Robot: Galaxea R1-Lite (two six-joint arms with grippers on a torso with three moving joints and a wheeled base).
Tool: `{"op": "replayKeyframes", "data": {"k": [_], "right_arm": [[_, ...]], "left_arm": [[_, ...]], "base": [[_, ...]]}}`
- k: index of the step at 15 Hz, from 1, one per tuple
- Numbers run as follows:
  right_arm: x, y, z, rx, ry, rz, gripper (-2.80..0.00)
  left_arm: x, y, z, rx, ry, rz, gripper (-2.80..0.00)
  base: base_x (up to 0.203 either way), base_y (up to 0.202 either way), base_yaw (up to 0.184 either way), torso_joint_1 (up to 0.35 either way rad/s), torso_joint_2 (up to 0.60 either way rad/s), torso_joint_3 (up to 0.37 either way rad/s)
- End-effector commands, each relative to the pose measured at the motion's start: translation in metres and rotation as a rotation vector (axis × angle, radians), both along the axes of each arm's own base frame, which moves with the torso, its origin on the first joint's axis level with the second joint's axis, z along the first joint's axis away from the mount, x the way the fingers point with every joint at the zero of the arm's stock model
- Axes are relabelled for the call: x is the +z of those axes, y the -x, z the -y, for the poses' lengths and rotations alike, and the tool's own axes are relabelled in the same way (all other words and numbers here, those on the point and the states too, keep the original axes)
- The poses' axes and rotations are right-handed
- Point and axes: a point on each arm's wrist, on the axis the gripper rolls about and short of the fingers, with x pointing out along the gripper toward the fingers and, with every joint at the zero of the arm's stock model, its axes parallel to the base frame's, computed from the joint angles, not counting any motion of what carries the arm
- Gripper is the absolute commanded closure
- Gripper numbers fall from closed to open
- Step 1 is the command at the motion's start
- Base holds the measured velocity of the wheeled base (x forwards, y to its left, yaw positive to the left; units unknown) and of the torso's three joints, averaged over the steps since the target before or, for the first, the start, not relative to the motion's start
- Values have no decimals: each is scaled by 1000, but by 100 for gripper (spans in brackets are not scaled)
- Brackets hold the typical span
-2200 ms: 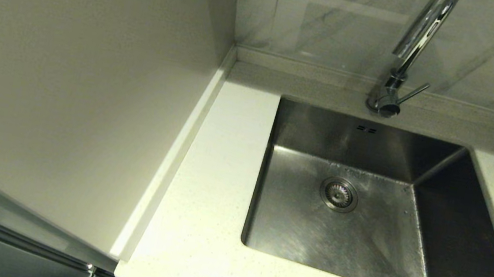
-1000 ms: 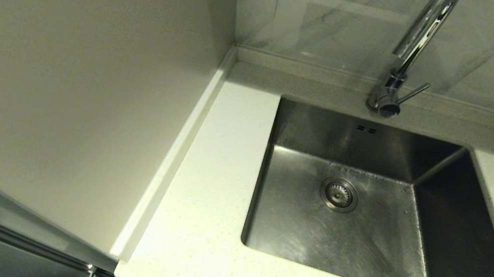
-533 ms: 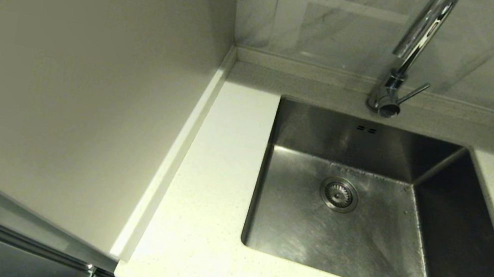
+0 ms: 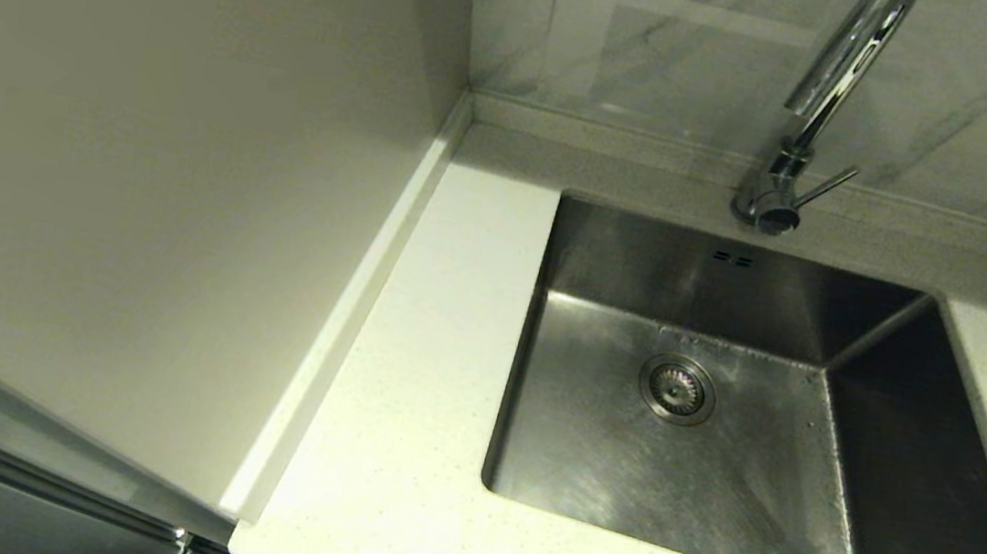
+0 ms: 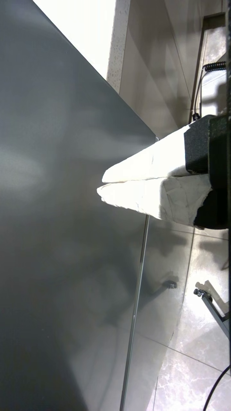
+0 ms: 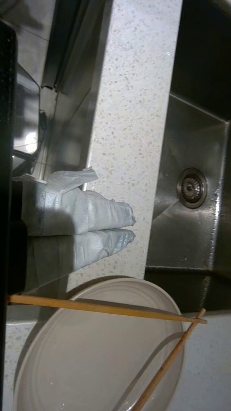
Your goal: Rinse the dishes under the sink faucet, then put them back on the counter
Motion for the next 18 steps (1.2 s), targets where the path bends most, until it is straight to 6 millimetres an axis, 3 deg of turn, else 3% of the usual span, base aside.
{"op": "replayKeyframes", "data": {"k": [1,18], "right_arm": [[-1,0,0,4,12,-11,0],[-1,0,-1,27,95,-14,0]], "left_arm": [[0,0,0,0,1,2,0],[0,0,0,0,1,2,0]], "base": [[0,0,0,0,0,0],[0,0,0,0,0,0]]}}
